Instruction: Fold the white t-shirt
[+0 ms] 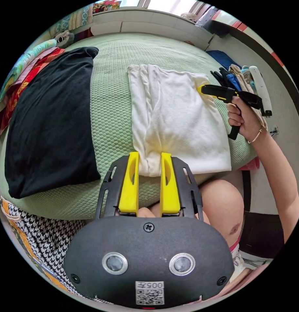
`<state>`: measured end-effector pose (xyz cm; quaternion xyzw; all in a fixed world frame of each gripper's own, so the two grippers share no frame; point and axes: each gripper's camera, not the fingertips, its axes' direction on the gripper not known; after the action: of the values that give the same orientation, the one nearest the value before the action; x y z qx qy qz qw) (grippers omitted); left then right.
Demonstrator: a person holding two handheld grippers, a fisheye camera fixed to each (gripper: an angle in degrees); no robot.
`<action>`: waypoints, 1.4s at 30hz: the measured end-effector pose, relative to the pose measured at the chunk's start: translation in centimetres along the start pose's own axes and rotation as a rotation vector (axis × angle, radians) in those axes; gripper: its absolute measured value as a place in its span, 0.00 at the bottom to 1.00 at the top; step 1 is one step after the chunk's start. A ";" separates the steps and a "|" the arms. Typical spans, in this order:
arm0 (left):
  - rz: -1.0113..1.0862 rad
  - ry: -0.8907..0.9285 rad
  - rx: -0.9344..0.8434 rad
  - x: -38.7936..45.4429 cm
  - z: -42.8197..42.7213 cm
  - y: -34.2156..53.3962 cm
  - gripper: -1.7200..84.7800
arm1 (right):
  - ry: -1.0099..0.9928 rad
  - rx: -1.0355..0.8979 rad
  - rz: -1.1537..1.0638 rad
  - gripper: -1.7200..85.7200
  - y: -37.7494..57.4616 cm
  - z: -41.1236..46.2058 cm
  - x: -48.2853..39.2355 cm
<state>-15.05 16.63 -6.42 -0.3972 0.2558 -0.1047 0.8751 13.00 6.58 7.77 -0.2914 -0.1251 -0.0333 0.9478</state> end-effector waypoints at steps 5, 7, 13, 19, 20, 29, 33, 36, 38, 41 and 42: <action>0.017 -0.040 0.015 1.6 -1.9 1.3 0.08 | -0.007 0.042 -0.038 0.08 1.8 -3.6 -1.2; 0.031 -0.033 0.032 2.6 -3.3 2.0 0.08 | -0.002 0.072 -0.064 0.08 2.7 -6.4 -2.2; 0.121 0.005 0.106 7.4 -8.2 5.0 0.08 | 0.057 0.144 -0.162 0.07 5.8 -14.0 -4.7; 0.207 -0.006 0.189 13.8 -12.1 8.5 0.08 | 0.103 0.228 -0.187 0.06 9.6 -22.7 -4.3; 0.224 -0.002 0.203 15.1 -12.7 8.9 0.08 | 0.110 0.234 -0.185 0.06 9.9 -23.5 -4.1; 0.351 0.091 0.319 27.2 -15.8 6.9 0.08 | 0.336 0.296 -0.178 0.07 9.6 -37.9 1.5; 0.315 0.177 0.330 32.6 -14.2 3.1 0.08 | 0.494 0.244 -0.119 0.07 5.7 -41.8 5.6; 0.255 0.199 0.287 36.1 -10.2 0.5 0.08 | 0.617 0.216 0.044 0.09 3.1 -41.7 9.5; 0.253 0.212 0.207 38.0 -6.5 -0.6 0.08 | 0.710 0.176 0.168 0.10 3.0 -40.5 12.0; 0.225 0.171 0.107 39.2 -1.8 -0.7 0.08 | 0.645 0.105 0.263 0.11 5.5 -38.0 14.6; 0.236 0.188 0.143 39.1 -1.8 0.0 0.08 | 0.593 0.093 0.235 0.11 7.2 -36.9 14.9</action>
<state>17.08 0.34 -21.64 -0.2896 0.3732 -0.0558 0.8796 36.40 -8.00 -21.84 -0.2378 0.1895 -0.0012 0.9526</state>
